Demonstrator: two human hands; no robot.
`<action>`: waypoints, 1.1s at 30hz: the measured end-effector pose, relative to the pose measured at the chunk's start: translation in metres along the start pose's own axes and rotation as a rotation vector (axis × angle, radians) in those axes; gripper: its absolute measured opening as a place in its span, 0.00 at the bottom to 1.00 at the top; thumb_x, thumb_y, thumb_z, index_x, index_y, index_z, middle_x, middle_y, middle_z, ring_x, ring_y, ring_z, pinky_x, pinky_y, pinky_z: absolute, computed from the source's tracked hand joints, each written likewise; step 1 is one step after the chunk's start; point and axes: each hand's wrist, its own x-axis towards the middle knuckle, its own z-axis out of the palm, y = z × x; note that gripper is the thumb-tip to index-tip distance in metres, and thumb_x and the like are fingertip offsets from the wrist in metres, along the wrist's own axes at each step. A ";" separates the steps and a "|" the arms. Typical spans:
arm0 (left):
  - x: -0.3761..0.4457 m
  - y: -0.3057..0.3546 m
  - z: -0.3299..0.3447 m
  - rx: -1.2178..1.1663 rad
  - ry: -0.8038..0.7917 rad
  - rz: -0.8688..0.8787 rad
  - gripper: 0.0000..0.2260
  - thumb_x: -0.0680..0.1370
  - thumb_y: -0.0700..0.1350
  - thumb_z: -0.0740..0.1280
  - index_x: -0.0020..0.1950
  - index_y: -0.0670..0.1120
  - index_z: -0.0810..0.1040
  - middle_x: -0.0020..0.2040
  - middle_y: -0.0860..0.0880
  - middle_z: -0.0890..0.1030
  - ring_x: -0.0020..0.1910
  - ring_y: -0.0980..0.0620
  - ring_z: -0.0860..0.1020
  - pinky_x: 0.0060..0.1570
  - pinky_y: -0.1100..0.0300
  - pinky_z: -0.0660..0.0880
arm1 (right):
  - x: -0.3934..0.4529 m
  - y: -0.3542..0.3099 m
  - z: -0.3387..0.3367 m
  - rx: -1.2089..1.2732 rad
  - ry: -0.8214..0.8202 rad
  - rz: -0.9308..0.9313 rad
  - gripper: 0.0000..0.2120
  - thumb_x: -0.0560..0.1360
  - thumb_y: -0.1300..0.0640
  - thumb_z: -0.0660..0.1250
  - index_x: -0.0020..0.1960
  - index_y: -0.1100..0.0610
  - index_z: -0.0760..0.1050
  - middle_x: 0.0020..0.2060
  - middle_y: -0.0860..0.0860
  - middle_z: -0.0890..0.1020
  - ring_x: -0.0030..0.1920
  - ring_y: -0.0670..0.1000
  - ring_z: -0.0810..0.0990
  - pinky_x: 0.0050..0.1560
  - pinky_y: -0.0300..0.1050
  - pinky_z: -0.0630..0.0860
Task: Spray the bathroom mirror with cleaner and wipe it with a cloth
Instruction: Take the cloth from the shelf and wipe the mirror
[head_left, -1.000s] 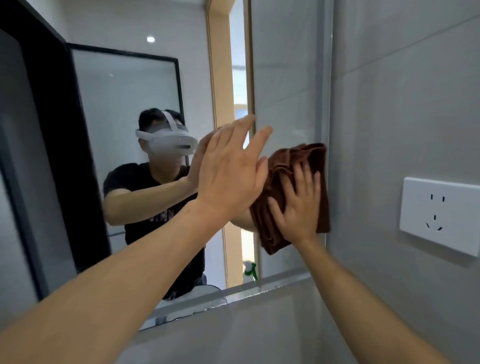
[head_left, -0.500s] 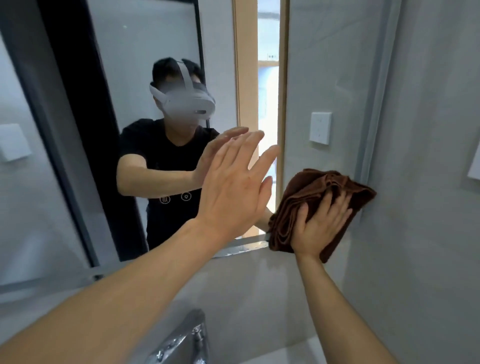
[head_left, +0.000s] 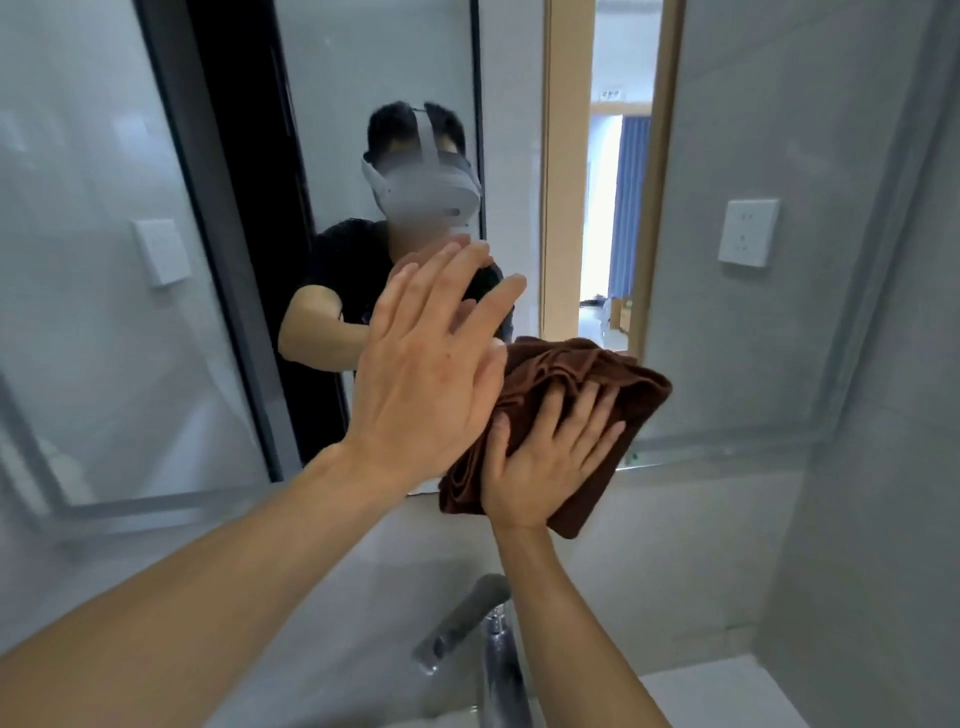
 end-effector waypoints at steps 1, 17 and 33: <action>-0.003 -0.008 -0.004 0.019 0.010 -0.013 0.22 0.80 0.46 0.63 0.75 0.49 0.69 0.77 0.45 0.66 0.77 0.45 0.61 0.76 0.45 0.56 | -0.004 -0.013 0.001 0.012 -0.010 -0.043 0.30 0.79 0.39 0.53 0.72 0.58 0.69 0.77 0.61 0.63 0.80 0.62 0.54 0.76 0.68 0.52; 0.038 -0.082 -0.055 0.061 0.181 -0.220 0.22 0.81 0.45 0.59 0.76 0.49 0.65 0.77 0.46 0.64 0.75 0.46 0.64 0.72 0.43 0.63 | 0.163 -0.079 -0.018 0.009 0.131 -0.359 0.28 0.79 0.40 0.56 0.76 0.50 0.66 0.79 0.56 0.62 0.80 0.58 0.55 0.78 0.64 0.50; -0.020 -0.094 -0.036 -0.024 0.204 -0.153 0.21 0.80 0.45 0.61 0.73 0.45 0.69 0.75 0.42 0.66 0.73 0.46 0.67 0.68 0.45 0.66 | -0.011 -0.005 0.012 0.024 -0.123 -0.889 0.20 0.78 0.41 0.63 0.66 0.48 0.73 0.77 0.51 0.62 0.80 0.57 0.57 0.76 0.65 0.51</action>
